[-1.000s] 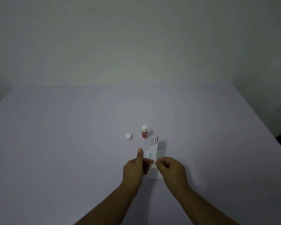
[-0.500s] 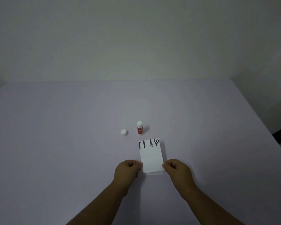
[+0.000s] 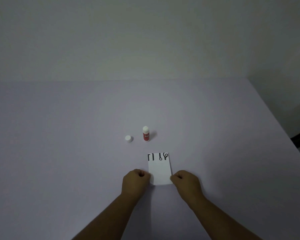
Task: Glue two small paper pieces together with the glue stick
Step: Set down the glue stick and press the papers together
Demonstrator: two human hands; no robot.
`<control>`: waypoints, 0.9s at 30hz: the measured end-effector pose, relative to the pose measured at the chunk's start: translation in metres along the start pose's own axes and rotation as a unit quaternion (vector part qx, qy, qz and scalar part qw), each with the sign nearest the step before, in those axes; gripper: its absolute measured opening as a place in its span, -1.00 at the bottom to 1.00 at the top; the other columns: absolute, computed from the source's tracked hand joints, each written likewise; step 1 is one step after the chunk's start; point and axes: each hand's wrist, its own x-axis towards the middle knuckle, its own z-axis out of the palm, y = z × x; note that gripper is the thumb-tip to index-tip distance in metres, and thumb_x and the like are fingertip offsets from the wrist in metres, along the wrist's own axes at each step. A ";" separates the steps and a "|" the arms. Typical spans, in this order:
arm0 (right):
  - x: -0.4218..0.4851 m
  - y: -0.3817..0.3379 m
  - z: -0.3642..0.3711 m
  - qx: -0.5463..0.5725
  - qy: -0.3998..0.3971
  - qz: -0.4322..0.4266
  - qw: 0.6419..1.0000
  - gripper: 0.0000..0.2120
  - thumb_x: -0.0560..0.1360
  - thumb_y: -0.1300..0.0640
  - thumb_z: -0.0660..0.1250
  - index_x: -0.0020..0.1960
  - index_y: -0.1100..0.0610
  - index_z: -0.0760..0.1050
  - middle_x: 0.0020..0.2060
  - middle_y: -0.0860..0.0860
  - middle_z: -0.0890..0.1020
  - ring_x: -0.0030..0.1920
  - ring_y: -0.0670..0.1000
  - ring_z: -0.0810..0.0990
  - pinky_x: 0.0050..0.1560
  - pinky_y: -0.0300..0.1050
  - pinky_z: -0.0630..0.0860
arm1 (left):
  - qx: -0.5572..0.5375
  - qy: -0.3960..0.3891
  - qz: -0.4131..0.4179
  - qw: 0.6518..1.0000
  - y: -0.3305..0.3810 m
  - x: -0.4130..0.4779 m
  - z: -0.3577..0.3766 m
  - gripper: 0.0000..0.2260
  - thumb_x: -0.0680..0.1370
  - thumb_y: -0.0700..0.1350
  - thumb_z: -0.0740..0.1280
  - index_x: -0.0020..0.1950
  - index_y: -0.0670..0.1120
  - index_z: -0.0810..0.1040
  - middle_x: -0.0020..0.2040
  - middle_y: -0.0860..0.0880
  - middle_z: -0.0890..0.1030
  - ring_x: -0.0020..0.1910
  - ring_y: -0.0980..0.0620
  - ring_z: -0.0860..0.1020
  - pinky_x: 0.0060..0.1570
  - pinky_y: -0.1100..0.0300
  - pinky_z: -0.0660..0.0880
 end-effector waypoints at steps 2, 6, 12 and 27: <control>0.001 0.001 0.001 -0.006 0.003 0.000 1.000 -0.81 0.43 0.20 0.30 -0.34 0.20 0.45 -0.40 0.10 0.48 -0.34 0.00 0.41 -0.27 -0.13 0.36 | -0.004 -0.002 -0.002 1.000 -0.001 0.001 0.001 -0.66 0.46 -0.12 0.28 -0.51 -0.07 0.30 -0.56 0.04 0.30 -0.52 0.09 0.27 -0.50 0.25 0.21; 0.003 0.001 0.002 -0.012 0.007 0.003 1.000 -0.80 0.42 0.19 0.31 -0.37 0.18 0.42 -0.41 0.10 0.47 -0.35 0.01 0.40 -0.27 -0.12 0.36 | -0.002 -0.009 -0.005 1.000 -0.002 0.004 0.001 -0.72 0.45 -0.11 0.30 -0.47 -0.08 0.40 -0.53 0.02 0.35 -0.49 0.08 0.31 -0.47 0.24 0.25; 0.006 -0.001 0.003 -0.029 0.012 -0.001 0.999 -0.68 0.40 0.21 0.30 -0.48 0.12 0.28 -0.49 0.04 0.38 -0.39 -0.01 0.35 -0.30 -0.14 0.31 | -0.002 0.000 -0.014 1.000 -0.003 0.006 0.002 -0.64 0.44 -0.10 0.31 -0.55 -0.06 0.35 -0.59 0.06 0.32 -0.54 0.13 0.30 -0.52 0.28 0.22; 0.011 -0.002 0.007 -0.075 0.024 -0.004 0.997 -0.59 0.36 0.18 0.30 -0.55 0.08 0.17 -0.58 -0.02 0.29 -0.52 -0.07 0.24 -0.42 -0.14 0.21 | 0.028 -0.004 -0.023 0.999 -0.003 0.010 0.006 -0.81 0.41 -0.09 0.31 -0.39 -0.11 0.54 -0.48 0.02 0.46 -0.45 0.10 0.42 -0.46 0.26 0.30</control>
